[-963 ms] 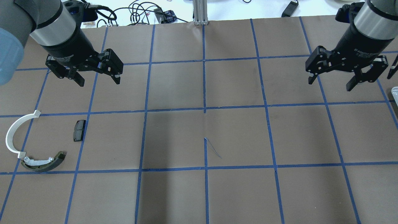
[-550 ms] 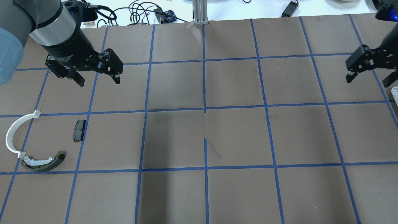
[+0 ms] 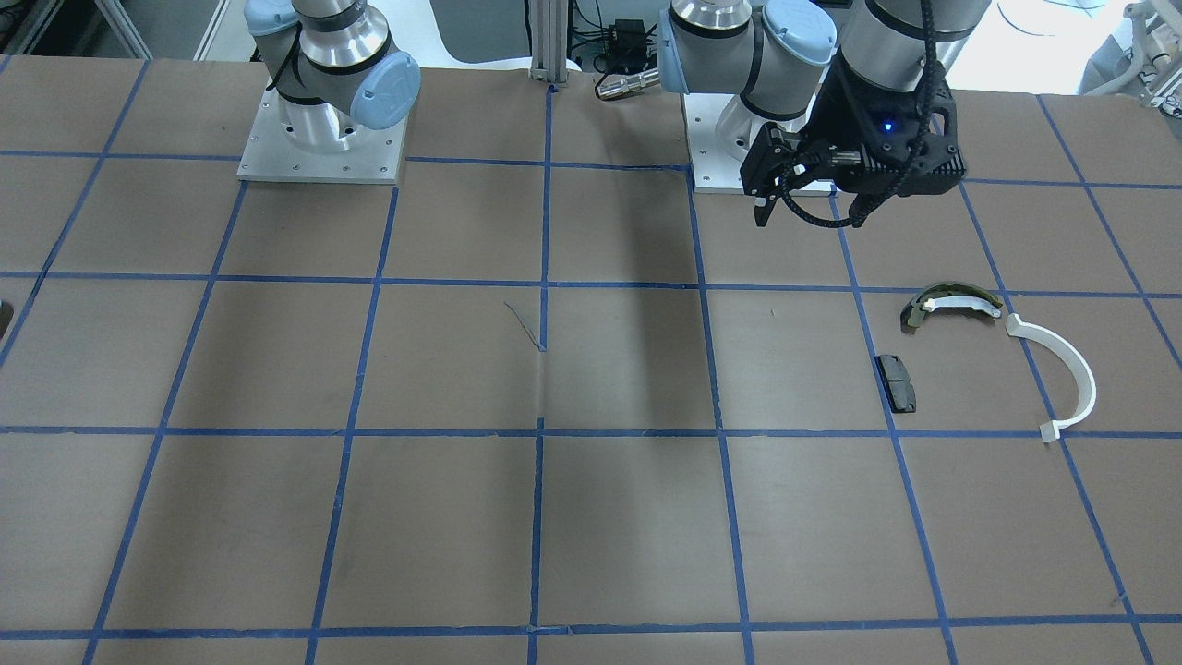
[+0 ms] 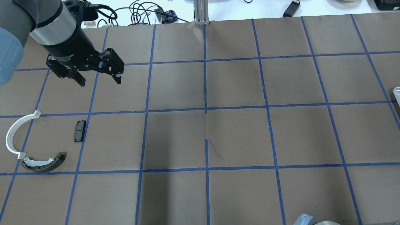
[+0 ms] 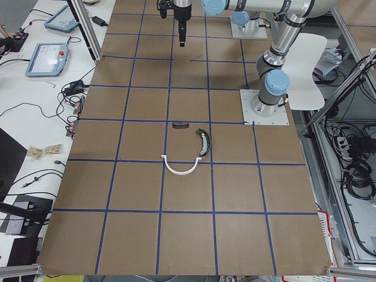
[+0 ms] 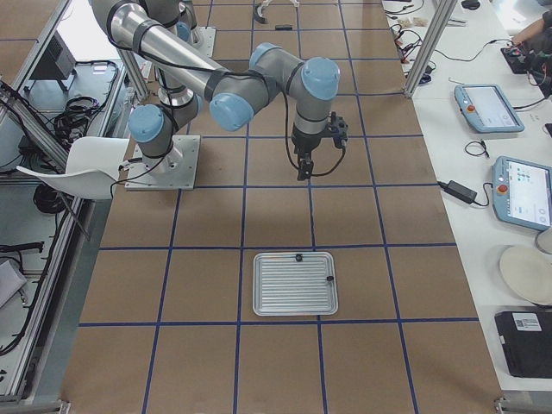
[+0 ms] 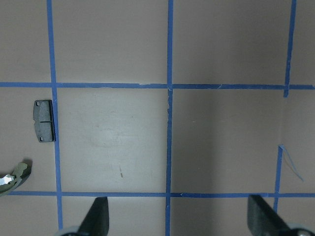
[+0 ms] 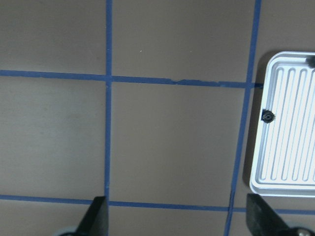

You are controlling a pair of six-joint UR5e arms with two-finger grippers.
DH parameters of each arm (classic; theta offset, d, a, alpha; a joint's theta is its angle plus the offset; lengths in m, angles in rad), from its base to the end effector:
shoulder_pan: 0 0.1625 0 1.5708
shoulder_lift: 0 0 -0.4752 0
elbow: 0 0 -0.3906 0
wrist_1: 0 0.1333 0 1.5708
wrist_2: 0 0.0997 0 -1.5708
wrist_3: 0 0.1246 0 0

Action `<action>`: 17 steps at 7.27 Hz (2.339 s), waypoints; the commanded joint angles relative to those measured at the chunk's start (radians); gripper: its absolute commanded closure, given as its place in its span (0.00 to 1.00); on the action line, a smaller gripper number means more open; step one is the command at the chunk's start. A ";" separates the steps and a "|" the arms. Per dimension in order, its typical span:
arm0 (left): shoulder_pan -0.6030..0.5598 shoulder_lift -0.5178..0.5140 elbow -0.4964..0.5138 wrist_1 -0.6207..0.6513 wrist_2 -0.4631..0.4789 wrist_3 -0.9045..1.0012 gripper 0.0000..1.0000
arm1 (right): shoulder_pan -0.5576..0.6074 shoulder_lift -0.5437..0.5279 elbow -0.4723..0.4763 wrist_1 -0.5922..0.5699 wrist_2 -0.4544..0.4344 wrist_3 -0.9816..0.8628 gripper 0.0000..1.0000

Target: Place bearing gear from tray to pile

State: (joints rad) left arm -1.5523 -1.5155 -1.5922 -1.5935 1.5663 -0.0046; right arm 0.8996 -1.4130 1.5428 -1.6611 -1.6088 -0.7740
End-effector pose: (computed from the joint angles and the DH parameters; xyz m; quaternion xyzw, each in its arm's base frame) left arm -0.1252 -0.4676 0.5267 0.0115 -0.9999 0.0056 0.0022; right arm -0.2455 -0.5159 0.4529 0.0517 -0.9983 -0.0274 0.0012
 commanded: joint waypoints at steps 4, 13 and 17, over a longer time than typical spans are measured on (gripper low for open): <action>0.000 0.000 -0.002 0.001 0.000 0.000 0.00 | -0.145 0.290 -0.159 -0.196 0.003 -0.307 0.01; -0.002 0.002 -0.002 0.001 0.006 0.000 0.00 | -0.154 0.603 -0.313 -0.316 0.000 -0.317 0.19; 0.000 0.000 -0.002 0.003 0.006 0.002 0.00 | -0.154 0.623 -0.309 -0.324 0.004 -0.284 0.38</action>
State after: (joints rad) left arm -1.5531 -1.5145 -1.5938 -1.5919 1.5723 -0.0036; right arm 0.7455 -0.7984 1.2324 -1.9785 -1.6052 -1.0596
